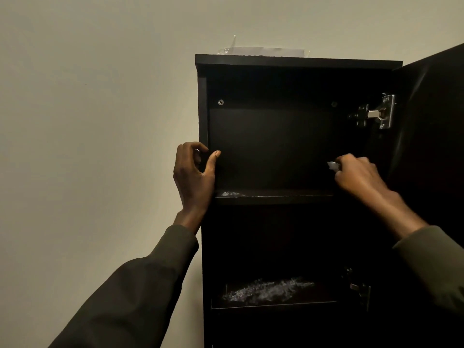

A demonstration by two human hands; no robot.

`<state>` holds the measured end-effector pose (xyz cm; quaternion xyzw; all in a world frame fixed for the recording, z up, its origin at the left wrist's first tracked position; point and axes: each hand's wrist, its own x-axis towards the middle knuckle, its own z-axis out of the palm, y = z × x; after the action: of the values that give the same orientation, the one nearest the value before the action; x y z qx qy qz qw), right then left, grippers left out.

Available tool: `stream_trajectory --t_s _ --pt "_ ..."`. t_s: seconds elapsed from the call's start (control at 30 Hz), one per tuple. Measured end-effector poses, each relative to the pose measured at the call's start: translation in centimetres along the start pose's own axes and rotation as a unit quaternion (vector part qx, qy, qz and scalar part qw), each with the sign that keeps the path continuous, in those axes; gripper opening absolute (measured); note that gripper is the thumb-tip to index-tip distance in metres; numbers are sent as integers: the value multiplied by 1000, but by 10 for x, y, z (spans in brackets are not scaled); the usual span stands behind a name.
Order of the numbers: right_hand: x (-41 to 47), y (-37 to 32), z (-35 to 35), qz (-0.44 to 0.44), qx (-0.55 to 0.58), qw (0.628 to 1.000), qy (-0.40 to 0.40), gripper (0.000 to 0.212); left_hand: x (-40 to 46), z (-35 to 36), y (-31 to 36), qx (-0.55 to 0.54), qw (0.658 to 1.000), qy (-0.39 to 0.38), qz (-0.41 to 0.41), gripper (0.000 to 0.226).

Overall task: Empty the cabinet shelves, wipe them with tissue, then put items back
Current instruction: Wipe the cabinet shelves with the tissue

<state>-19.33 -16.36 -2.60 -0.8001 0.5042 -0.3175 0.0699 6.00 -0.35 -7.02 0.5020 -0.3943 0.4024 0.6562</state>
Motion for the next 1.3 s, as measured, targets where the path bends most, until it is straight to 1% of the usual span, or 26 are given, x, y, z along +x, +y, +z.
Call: stream_trajectory --t_s 0.07,0.13,0.33,0.43,0.53,0.6,0.73,0.83,0.97,1.03,1.13,1.17,1.2,1.3 --pt "-5 -2 6 -16 -37 999 -22 22 0 0 0 0 1000 0 0 23" --pt "-8 -1 13 -8 -33 998 -47 19 0 -1 0 3 1000 -1 4 22" --pt "-6 -5 24 41 -1 996 -73 24 1 -2 0 -2 1000 -5 11 18" --pt "-5 -19 32 46 16 995 -86 26 1 -2 -2 -3 1000 -7 13 17" --pt "-12 -48 49 6 -5 997 -80 19 2 -1 -3 -8 1000 -10 14 16" --pt "-22 -71 58 -32 -2 995 -93 17 1 0 -3 -8 1000 -14 17 15" --pt "-42 -118 70 -131 60 973 -179 26 2 1 -5 -14 999 -28 8 13" --pt "-55 -151 75 -180 121 949 -230 32 3 -1 -5 -25 998 -54 6 11" --pt "-54 -168 83 -195 209 917 -277 24 8 -8 -3 -48 994 -95 -2 13" --pt "-46 -161 79 -192 290 892 -288 22 11 -12 -3 -59 991 -117 -9 14" --pt "-30 -141 58 -178 380 848 -323 30 14 -15 -5 -61 990 -130 -9 13" --pt "-24 -135 49 -167 395 844 -322 32 15 -15 -4 -59 990 -130 -9 13" --pt "-18 -129 43 -158 403 847 -308 32 15 -15 -4 -58 990 -131 -10 14" --pt "-3 -120 39 -122 391 884 -225 30 14 -15 -2 -58 990 -127 -14 14"
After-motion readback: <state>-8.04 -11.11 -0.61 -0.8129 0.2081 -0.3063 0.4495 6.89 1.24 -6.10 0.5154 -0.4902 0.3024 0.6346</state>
